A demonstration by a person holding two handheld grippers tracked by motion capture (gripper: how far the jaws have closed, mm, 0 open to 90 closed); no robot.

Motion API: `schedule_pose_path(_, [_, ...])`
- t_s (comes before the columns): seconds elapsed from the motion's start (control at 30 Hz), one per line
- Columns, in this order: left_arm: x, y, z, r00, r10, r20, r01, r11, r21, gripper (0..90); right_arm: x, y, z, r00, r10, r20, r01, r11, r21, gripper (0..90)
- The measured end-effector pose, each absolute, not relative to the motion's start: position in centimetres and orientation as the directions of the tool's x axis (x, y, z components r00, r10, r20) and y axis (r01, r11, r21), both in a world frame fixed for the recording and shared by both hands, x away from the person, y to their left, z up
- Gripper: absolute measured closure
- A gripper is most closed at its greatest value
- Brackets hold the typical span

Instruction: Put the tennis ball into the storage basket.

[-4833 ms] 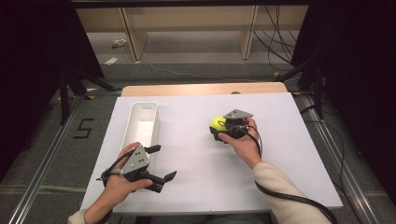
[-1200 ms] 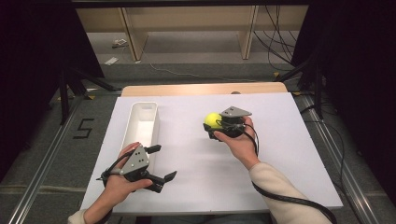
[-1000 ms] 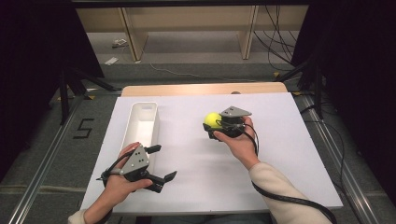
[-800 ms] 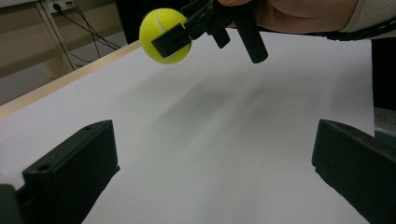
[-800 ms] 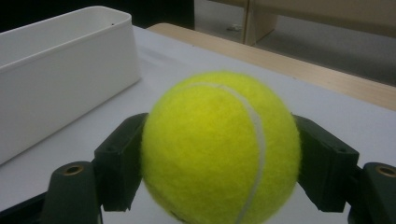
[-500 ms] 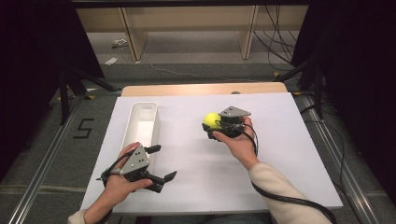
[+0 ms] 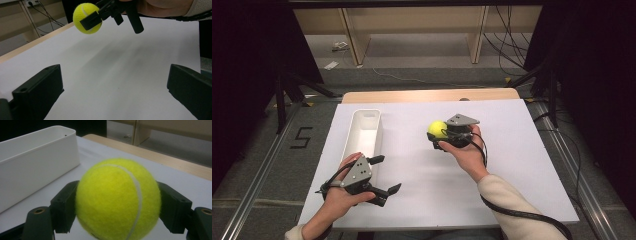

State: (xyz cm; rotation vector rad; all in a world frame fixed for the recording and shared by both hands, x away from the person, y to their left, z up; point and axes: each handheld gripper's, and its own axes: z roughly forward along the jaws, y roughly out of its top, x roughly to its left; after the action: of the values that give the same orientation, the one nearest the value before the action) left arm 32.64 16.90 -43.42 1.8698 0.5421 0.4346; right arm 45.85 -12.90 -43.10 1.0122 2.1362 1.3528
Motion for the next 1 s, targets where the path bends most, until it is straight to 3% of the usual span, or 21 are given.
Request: schedule_pose_path(1.0, [32.64,16.92,-43.42,0.829,0.558,0.042,0.16,-0.308,0.938,0.0,45.34,-12.03,-42.86,-0.674,0.738,0.033,0.345,0.275,0.898,26.4])
